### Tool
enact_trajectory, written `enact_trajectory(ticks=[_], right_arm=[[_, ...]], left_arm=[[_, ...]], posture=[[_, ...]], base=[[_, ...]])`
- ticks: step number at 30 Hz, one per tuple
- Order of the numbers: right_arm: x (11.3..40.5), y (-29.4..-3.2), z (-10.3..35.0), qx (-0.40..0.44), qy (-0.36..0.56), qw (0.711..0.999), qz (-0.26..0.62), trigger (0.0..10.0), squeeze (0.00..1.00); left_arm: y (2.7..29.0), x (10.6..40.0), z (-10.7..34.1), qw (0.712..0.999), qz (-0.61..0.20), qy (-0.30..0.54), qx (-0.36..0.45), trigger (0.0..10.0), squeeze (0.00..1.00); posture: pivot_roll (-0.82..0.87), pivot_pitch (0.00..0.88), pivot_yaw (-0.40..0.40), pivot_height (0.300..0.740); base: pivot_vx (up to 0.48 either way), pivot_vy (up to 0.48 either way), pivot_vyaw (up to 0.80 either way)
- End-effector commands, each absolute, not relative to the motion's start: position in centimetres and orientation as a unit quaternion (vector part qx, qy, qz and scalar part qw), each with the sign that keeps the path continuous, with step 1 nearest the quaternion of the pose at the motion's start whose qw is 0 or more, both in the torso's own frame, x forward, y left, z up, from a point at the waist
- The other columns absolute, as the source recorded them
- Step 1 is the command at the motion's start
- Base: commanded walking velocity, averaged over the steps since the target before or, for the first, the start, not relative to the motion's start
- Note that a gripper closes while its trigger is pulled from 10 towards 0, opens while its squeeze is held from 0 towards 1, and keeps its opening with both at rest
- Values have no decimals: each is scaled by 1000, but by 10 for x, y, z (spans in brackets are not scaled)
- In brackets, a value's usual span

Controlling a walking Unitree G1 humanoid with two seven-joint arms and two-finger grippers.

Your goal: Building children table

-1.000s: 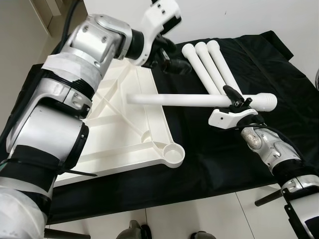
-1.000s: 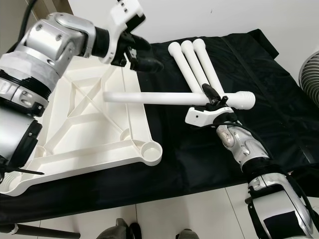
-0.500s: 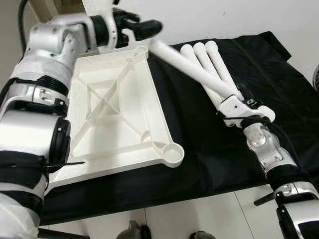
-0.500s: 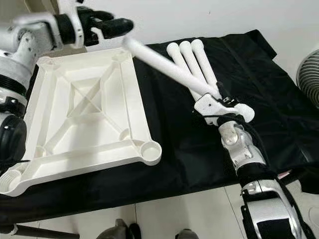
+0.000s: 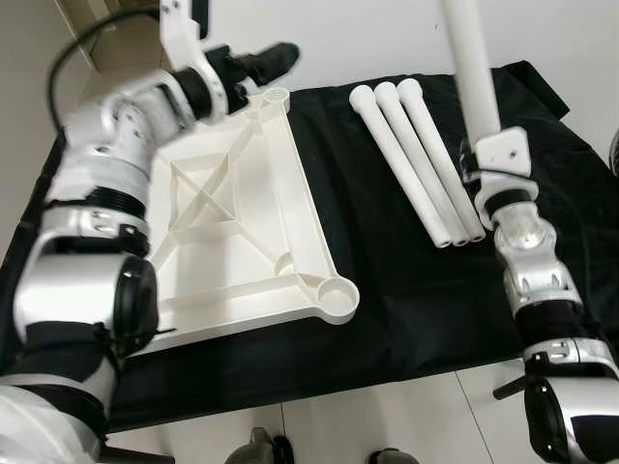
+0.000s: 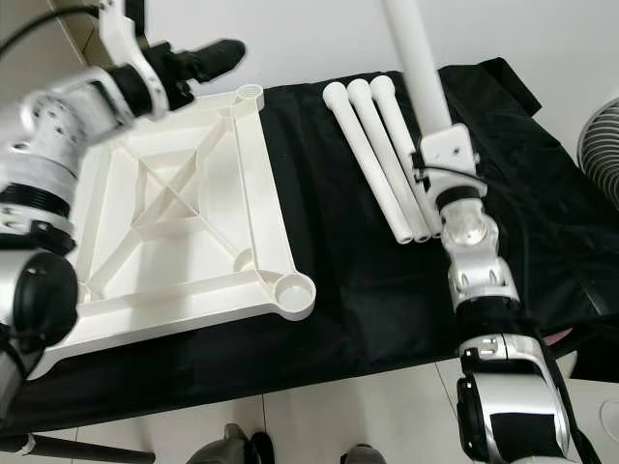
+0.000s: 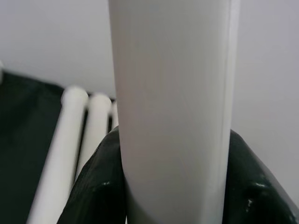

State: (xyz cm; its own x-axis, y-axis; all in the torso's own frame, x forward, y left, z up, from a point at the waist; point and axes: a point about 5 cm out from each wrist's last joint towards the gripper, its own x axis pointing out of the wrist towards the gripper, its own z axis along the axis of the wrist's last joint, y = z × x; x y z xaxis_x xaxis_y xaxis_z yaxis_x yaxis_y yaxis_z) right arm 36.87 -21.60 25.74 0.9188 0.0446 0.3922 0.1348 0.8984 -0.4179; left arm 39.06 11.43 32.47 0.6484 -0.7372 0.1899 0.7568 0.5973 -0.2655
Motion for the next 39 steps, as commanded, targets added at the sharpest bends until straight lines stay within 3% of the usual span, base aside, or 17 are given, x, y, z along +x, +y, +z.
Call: enact_trajectory(ticks=[1,11,18,21,34,39], right_arm=[[370,-211,267,-188,-207,960,-11,10000,0],[370,-209,293,-91,-225,970,5,10000,0],[370,-167,268,-54,-199,974,96,10000,0],[369,-150,257,-33,-173,974,142,10000,0],[364,-130,251,-39,-152,963,221,10000,0],[359,-123,246,-59,-145,955,252,10000,0]], left_arm=[[109,387,320,892,-424,-25,-157,10000,0],[79,370,300,876,-453,-20,-166,10000,0],[55,358,306,854,-485,-24,-185,10000,0],[44,350,316,847,-504,-61,-156,10000,0],[30,351,322,877,-461,-119,-65,10000,0],[26,352,322,873,-469,-106,-79,10000,0]], posture=[[-94,111,110,740],[-88,115,97,740],[-75,109,88,740],[-76,102,84,740],[-83,79,71,740],[-85,72,73,740]], base=[[0,0,0],[0,0,0],[0,0,0],[0,0,0],[0,0,0],[0,0,0]])
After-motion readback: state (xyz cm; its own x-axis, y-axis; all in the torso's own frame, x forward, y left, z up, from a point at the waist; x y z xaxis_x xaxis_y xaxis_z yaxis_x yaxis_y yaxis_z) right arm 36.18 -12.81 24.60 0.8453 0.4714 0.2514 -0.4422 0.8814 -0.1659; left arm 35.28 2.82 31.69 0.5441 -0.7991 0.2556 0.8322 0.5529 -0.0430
